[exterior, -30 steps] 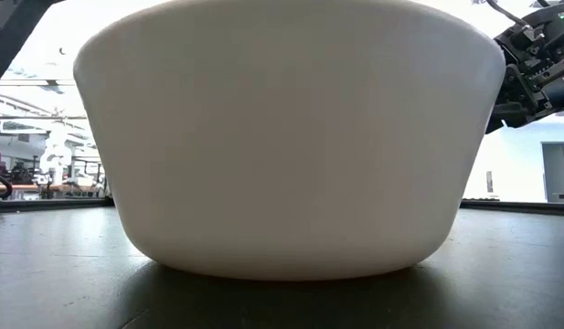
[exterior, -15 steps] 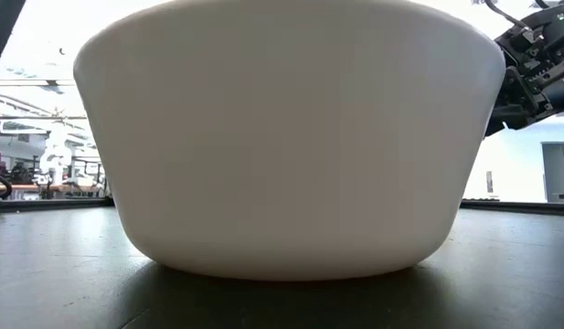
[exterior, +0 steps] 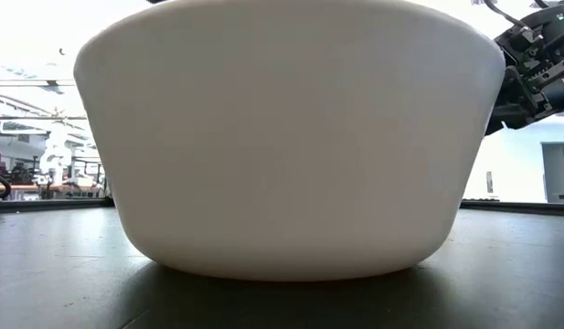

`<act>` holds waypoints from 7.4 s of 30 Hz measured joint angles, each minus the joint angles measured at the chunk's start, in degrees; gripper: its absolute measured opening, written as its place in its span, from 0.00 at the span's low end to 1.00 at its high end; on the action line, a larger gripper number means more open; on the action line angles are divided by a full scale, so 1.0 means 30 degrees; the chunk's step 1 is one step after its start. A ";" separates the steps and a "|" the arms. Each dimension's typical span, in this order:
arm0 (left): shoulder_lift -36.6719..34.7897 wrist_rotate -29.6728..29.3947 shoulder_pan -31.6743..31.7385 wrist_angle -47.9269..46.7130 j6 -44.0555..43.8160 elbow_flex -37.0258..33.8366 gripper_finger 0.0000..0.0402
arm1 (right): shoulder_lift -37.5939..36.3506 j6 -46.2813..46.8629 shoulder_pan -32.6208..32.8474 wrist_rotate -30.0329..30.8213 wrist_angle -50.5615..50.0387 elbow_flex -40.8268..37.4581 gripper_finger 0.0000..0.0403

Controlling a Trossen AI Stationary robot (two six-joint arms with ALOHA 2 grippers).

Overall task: Nest bowls inside each other
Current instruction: Stack the light brown bowl on the gray bowl

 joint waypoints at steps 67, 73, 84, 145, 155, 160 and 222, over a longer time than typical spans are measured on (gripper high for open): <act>-0.3913 0.2112 0.3002 2.0037 -0.1456 -1.9569 0.67 | 1.5369 0.4385 0.7842 1.2525 -2.2091 2.8892 0.48; -0.3913 0.2300 0.3002 1.9967 -0.1151 -1.9569 0.67 | 1.7528 0.5044 0.9684 1.2007 -2.3052 2.8892 0.46; -0.3916 0.2373 0.3002 1.9985 -0.1245 -1.9569 0.67 | 2.0722 0.4895 1.1986 1.1865 -2.2968 2.8892 0.46; -0.3913 0.3400 0.2965 2.0383 -0.3445 -1.9562 0.67 | 2.4614 -0.0854 1.2877 0.9110 -0.9934 2.3921 0.46; -0.3918 0.3400 0.2958 2.0383 -0.3460 -1.9562 0.67 | 2.4614 0.3939 1.1272 0.7551 -1.0767 2.4974 0.46; -0.3919 0.3436 0.2958 2.0196 -0.3460 -1.9562 0.67 | 2.4614 0.3926 1.0430 0.7404 -1.1379 2.5139 0.46; -0.3950 0.3969 0.2849 1.9961 -0.2432 -1.9562 0.67 | 2.4954 0.7223 0.9347 0.7721 -1.5214 2.5118 0.46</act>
